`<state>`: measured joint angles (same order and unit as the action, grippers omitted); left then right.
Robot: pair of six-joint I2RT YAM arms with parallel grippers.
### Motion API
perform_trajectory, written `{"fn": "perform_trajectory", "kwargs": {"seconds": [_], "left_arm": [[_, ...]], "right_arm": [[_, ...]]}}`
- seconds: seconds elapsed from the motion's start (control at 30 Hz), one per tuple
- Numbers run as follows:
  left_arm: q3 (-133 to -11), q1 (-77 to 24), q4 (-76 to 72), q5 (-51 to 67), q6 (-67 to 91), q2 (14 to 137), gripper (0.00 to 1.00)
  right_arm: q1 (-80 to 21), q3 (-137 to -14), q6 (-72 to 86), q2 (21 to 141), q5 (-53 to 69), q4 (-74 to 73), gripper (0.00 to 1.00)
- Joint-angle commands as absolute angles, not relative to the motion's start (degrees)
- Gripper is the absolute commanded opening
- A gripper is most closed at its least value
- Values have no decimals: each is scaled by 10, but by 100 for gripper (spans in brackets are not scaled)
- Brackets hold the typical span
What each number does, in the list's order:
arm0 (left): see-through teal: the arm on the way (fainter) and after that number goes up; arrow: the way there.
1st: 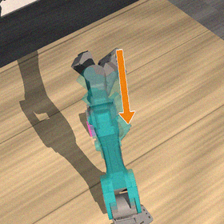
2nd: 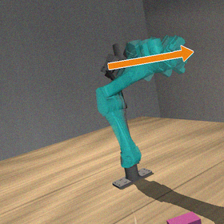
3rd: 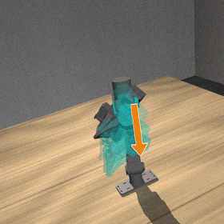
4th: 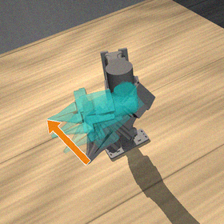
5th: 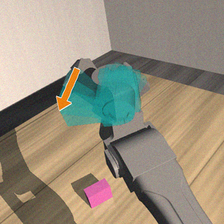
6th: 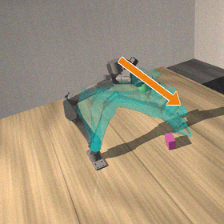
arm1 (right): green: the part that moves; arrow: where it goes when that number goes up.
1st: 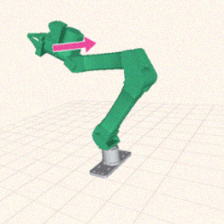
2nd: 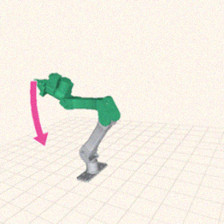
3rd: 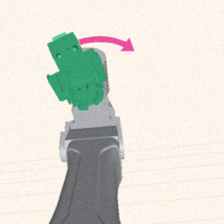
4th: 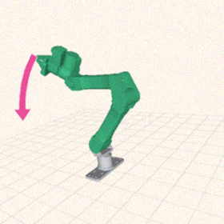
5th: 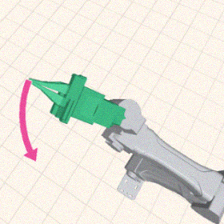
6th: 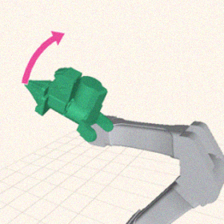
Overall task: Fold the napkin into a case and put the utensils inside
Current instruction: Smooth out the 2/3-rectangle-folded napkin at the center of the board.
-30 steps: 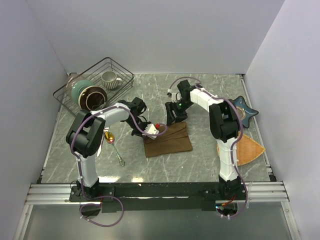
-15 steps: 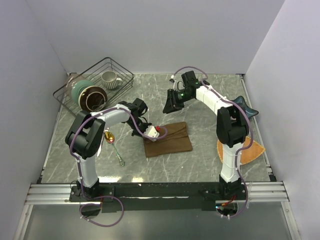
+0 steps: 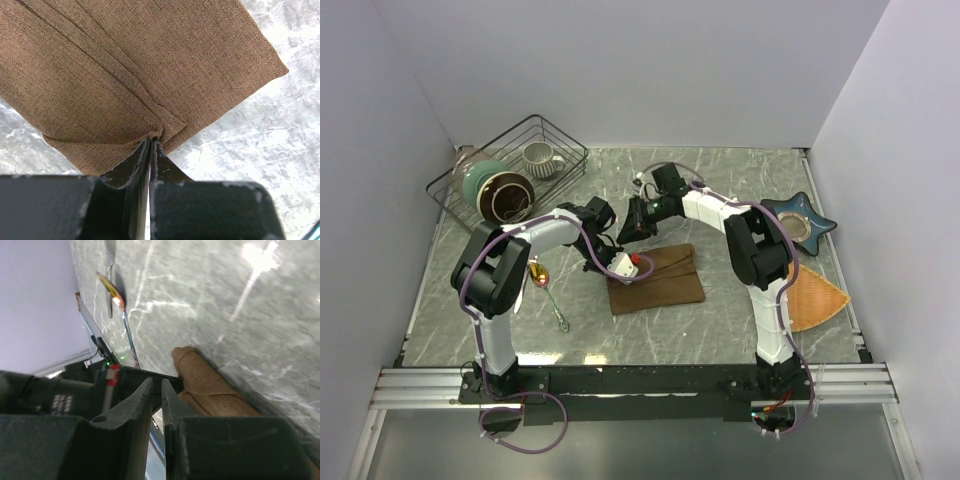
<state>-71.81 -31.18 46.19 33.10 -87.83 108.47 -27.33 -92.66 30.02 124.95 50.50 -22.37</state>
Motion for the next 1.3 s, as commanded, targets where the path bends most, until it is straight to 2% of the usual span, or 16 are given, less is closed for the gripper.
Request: {"fn": "perform_trajectory", "kwargs": {"seconds": [0.0, 0.47, 0.6, 0.67, 0.7, 0.77, 0.83, 0.97, 1.03, 1.1, 1.17, 1.27], "left_arm": [[-700, -316, 482, 313, -903, 1095, 9], [-698, -316, 479, 307, -904, 1096, 13], [-707, -310, 482, 315, -877, 1094, 29], [-721, -294, 486, 323, -862, 1088, 31], [-725, -289, 490, 333, -846, 1085, 39], [-741, -272, 495, 346, -823, 1064, 46], [-763, -244, 498, 391, -762, 1034, 52], [-802, -188, 477, 478, -571, 1002, 53], [-797, -158, 436, 531, -401, 991, 52], [-774, -143, 343, 570, -225, 983, 53], [-731, -136, 246, 607, -134, 971, 54], [-661, -136, 117, 603, 73, 960, 51]], "right_arm": [[-268, -894, 353, 1257, 509, -165, 19], [-280, -848, 373, 1301, 480, -128, 19], [-280, -834, 360, 1309, 463, -138, 19], [-280, -824, 357, 1307, 458, -132, 19], [-281, -821, 355, 1307, 454, -130, 19], [-279, -817, 351, 1303, 446, -126, 19], [-280, -812, 349, 1299, 440, -121, 18], [-279, -802, 346, 1292, 434, -107, 19], [-280, -801, 341, 1290, 430, -106, 18], [-279, -795, 341, 1286, 426, -98, 18], [-280, -792, 338, 1281, 425, -96, 18], [-280, -784, 330, 1274, 418, -90, 18]]}}
